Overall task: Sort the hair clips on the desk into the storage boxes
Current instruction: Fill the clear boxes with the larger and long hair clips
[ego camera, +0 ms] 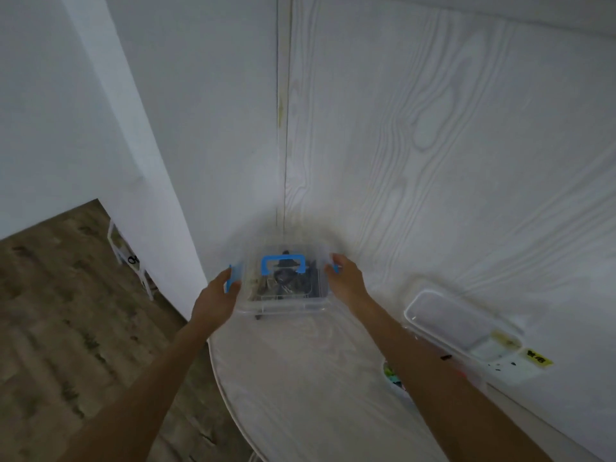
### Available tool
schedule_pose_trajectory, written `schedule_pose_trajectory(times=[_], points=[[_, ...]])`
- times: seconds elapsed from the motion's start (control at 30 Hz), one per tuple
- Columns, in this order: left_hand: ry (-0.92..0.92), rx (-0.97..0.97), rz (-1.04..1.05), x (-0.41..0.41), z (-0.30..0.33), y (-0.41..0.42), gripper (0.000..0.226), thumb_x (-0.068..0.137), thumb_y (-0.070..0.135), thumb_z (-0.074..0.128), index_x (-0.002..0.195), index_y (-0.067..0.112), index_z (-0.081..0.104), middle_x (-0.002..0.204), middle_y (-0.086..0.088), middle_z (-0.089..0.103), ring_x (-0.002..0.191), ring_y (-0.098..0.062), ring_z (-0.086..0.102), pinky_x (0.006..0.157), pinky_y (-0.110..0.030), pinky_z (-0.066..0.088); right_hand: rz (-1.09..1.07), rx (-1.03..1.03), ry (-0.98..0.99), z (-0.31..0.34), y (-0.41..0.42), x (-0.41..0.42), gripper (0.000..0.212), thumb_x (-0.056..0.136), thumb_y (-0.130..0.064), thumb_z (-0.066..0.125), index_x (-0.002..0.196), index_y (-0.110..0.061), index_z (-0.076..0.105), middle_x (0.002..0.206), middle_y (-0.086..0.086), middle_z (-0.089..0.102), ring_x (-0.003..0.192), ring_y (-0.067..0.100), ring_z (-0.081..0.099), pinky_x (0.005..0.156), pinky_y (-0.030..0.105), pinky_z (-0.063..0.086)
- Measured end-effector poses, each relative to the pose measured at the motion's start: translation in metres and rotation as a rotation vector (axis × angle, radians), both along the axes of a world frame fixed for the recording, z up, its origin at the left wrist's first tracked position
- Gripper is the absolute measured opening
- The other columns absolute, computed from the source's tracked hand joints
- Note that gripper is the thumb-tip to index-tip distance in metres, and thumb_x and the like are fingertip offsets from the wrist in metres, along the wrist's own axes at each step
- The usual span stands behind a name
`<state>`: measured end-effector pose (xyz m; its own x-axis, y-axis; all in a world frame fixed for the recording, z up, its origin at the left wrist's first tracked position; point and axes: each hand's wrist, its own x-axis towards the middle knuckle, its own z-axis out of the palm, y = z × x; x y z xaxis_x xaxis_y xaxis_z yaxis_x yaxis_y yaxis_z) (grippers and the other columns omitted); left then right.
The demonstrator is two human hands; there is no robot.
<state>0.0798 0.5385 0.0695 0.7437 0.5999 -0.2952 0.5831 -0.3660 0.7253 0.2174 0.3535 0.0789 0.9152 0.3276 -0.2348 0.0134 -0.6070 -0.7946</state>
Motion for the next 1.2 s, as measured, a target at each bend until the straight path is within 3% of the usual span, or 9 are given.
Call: schedule_pose_trajectory(times=[0.17,0.33,0.43,0.53,0.7,0.83,0.97,1.1,1.2], points=[[0.052,0.055,0.045,0.002,0.002,-0.001,0.048,0.096,0.042,0.041,0.135,0.015,0.05,0.129,-0.015,0.059,0.113,-0.033,0.058,0.1,-0.041,0.045,0.082,-0.163,-0.056,-0.008,-0.003,-0.005,0.039,0.099,-0.019,0.032,0.132,-0.003,0.044,0.124,0.018,0.058,0.109,0.03,0.058,0.083,0.032,0.044],[0.122,-0.002,0.063,-0.011,0.004,-0.006,0.046,0.091,0.044,0.047,0.123,0.013,0.061,0.114,-0.014,0.065,0.098,-0.031,0.062,0.094,-0.039,0.048,0.086,-0.224,0.021,-0.013,-0.026,-0.011,0.03,0.094,-0.019,0.043,0.114,-0.003,0.058,0.108,0.012,0.063,0.095,0.027,0.061,0.083,0.034,0.048],[0.139,-0.06,0.057,-0.019,0.007,-0.004,0.037,0.078,0.05,0.054,0.089,0.019,0.071,0.1,-0.012,0.068,0.093,-0.03,0.064,0.092,-0.043,0.051,0.074,-0.208,0.117,-0.005,-0.037,-0.012,0.023,0.088,-0.018,0.054,0.103,-0.004,0.064,0.094,0.014,0.064,0.082,0.023,0.061,0.086,0.04,0.053],[0.218,0.027,0.056,-0.013,0.012,-0.002,0.039,0.087,0.049,0.052,0.066,0.017,0.059,0.085,-0.01,0.067,0.082,-0.026,0.064,0.085,-0.036,0.053,0.112,-0.259,0.052,0.005,-0.037,-0.012,0.03,0.091,-0.027,0.053,0.11,-0.005,0.062,0.1,0.017,0.068,0.077,0.022,0.06,0.083,0.038,0.054],[0.248,-0.13,0.124,0.003,0.011,0.017,0.041,0.077,0.044,0.071,0.065,0.007,0.058,0.075,-0.011,0.067,0.082,-0.027,0.068,0.086,-0.039,0.054,0.049,-0.255,0.168,0.011,-0.028,-0.005,0.039,0.091,-0.035,0.054,0.121,-0.009,0.057,0.101,0.017,0.068,0.074,0.019,0.063,0.073,0.032,0.057],[0.332,-0.285,0.091,0.009,0.019,0.021,0.033,0.078,0.026,0.074,0.087,-0.002,0.058,0.079,-0.01,0.068,0.084,-0.024,0.065,0.089,-0.041,0.052,0.03,-0.305,0.297,0.011,-0.025,0.004,0.037,0.088,-0.042,0.057,0.098,-0.006,0.061,0.076,0.007,0.063,0.057,0.013,0.059,0.055,0.023,0.051],[0.373,-0.284,0.08,0.013,0.015,0.019,0.032,0.083,0.025,0.068,0.097,-0.001,0.055,0.089,-0.011,0.066,0.087,-0.023,0.061,0.082,-0.04,0.048,0.021,-0.354,0.241,0.003,-0.017,0.007,0.037,0.089,-0.038,0.056,0.067,-0.01,0.05,0.06,0.005,0.056,0.05,0.014,0.056,0.054,0.023,0.05],[0.378,-0.28,0.078,0.017,0.015,0.019,0.027,0.085,0.026,0.066,0.082,0.004,0.052,0.091,-0.01,0.065,0.087,-0.024,0.061,0.08,-0.039,0.047,0.019,-0.36,0.31,0.006,-0.014,0.011,0.034,0.089,-0.034,0.057,0.066,-0.009,0.052,0.061,0.007,0.058,0.049,0.015,0.057,0.048,0.023,0.049],[0.374,-0.238,0.054,0.019,0.017,0.017,0.033,0.086,0.029,0.065,0.097,0.002,0.051,0.095,-0.011,0.066,0.085,-0.024,0.063,0.079,-0.038,0.049,0.033,-0.397,0.28,0.007,-0.013,0.011,0.033,0.089,-0.032,0.056,0.066,-0.009,0.051,0.059,0.006,0.057,0.048,0.015,0.056,0.052,0.023,0.049]])
